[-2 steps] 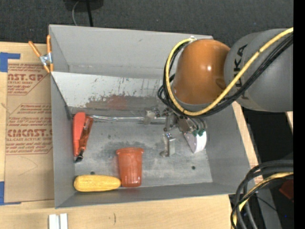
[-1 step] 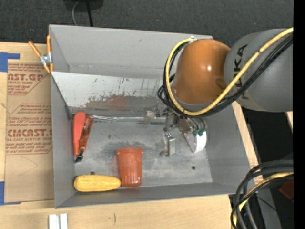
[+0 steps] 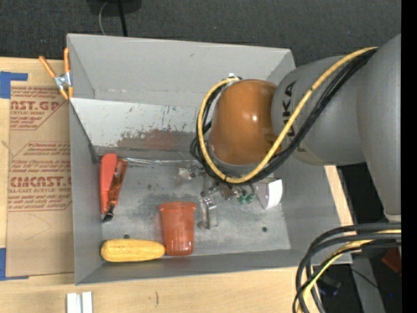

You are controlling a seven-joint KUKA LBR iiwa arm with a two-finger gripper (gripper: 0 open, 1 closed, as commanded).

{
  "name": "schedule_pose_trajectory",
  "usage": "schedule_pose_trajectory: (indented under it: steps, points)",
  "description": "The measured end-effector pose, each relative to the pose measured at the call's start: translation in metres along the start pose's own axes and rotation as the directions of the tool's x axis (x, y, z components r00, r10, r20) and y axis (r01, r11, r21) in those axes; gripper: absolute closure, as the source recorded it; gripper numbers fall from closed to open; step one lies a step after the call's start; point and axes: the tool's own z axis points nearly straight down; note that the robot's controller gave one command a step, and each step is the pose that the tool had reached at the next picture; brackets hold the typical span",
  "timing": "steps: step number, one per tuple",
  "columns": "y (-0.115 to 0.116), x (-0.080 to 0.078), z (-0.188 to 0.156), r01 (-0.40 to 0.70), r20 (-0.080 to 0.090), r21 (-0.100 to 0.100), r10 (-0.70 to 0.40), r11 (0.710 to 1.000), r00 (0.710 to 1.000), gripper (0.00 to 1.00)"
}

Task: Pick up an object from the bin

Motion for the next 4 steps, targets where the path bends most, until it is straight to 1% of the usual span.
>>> schedule_pose_trajectory:
  steps: [1,2,3,4]
  points:
    - [0.015,0.000,0.021,0.020,-0.006,-0.003,-0.020,1.000,1.000,0.00]
    - [0.033,0.002,0.011,-0.073,-0.011,-0.002,0.073,0.997,0.997,0.00]
    - [0.010,0.018,0.047,0.109,0.028,0.002,-0.109,0.994,0.994,1.00]
    - [0.010,0.018,0.047,0.109,0.028,0.002,-0.109,0.994,0.994,1.00]
